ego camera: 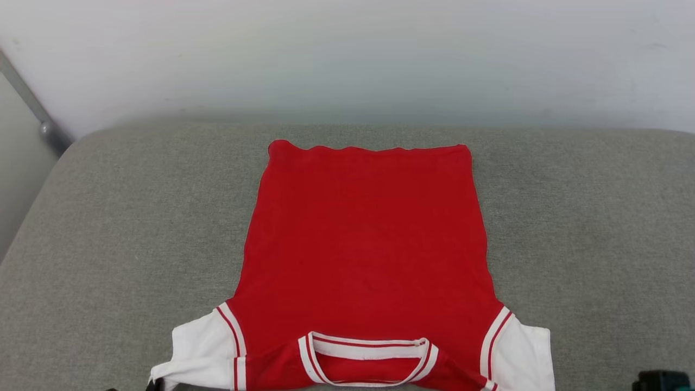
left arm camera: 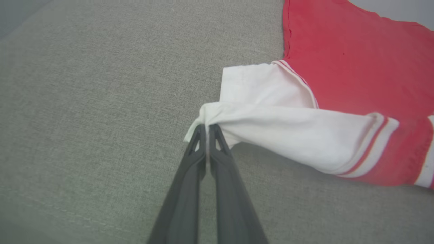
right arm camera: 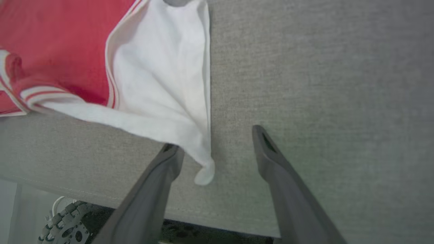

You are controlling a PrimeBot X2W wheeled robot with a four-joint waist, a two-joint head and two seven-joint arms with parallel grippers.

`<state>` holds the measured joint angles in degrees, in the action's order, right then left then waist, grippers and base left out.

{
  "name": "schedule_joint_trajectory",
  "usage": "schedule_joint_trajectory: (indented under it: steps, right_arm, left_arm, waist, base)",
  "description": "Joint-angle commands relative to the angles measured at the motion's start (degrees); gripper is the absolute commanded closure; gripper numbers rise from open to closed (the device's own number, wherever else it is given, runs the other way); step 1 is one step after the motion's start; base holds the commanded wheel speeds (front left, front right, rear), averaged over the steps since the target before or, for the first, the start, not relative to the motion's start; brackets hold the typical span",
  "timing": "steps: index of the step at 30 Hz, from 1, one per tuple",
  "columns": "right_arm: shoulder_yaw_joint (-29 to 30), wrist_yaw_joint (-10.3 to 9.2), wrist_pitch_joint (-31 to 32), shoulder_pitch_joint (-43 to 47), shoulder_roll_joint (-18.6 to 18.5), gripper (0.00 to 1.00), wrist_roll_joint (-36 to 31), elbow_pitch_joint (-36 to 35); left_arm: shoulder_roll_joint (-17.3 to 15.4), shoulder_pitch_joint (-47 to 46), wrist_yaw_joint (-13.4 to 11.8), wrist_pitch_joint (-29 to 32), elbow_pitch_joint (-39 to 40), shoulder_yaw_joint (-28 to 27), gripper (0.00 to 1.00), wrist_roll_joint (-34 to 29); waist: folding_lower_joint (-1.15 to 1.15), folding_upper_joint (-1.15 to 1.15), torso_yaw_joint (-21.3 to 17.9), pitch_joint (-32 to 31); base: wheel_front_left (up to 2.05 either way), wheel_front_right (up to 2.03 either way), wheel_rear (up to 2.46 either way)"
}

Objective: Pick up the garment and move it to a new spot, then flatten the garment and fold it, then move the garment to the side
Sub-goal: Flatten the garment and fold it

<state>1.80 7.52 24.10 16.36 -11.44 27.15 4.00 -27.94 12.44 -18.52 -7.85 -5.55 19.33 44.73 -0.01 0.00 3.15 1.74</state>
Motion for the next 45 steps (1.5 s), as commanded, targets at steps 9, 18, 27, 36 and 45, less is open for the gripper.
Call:
schedule_joint_trajectory:
  steps: [9,18,27,36,45]
  right_arm:
    - [7.65,-0.06,-0.18,-19.66,-2.79,0.00,-1.24,1.01]
    - [10.64,-0.05,4.58,-47.02,-7.72,0.00,-2.66,18.49]
    - [9.62,-0.05,21.13,-66.50,-10.69,0.00,-7.38,29.25]
    - [12.93,-0.05,29.45,-75.60,-11.04,0.00,-13.95,32.68]
    - [14.95,-0.05,39.37,-74.06,-7.59,0.00,-17.23,36.15]
  left_arm:
    - [1.31,-5.17,0.15,-3.08,1.66,0.95,1.00,-2.79]
    - [5.17,-11.79,2.89,-5.79,1.22,3.08,1.00,-5.18]
    - [10.71,-17.65,6.36,-7.13,1.07,5.64,1.00,-8.60]
    - [14.20,-21.43,9.25,-7.43,4.21,5.69,1.00,-12.78]
    - [16.54,-20.86,11.39,-7.46,5.29,3.44,1.00,-15.31]
  waist:
    - [0.01,0.00,2.94,4.94]
    - [0.01,0.00,11.00,14.17]
    - [0.01,0.00,18.30,22.16]
    - [0.01,0.00,21.90,28.14]
    - [0.01,0.00,22.28,30.01]
  base:
    - [0.00,0.00,0.00]
    - [0.00,0.00,0.00]
    - [0.00,0.00,0.00]
    - [0.00,0.00,0.00]
    - [0.00,0.00,0.00]
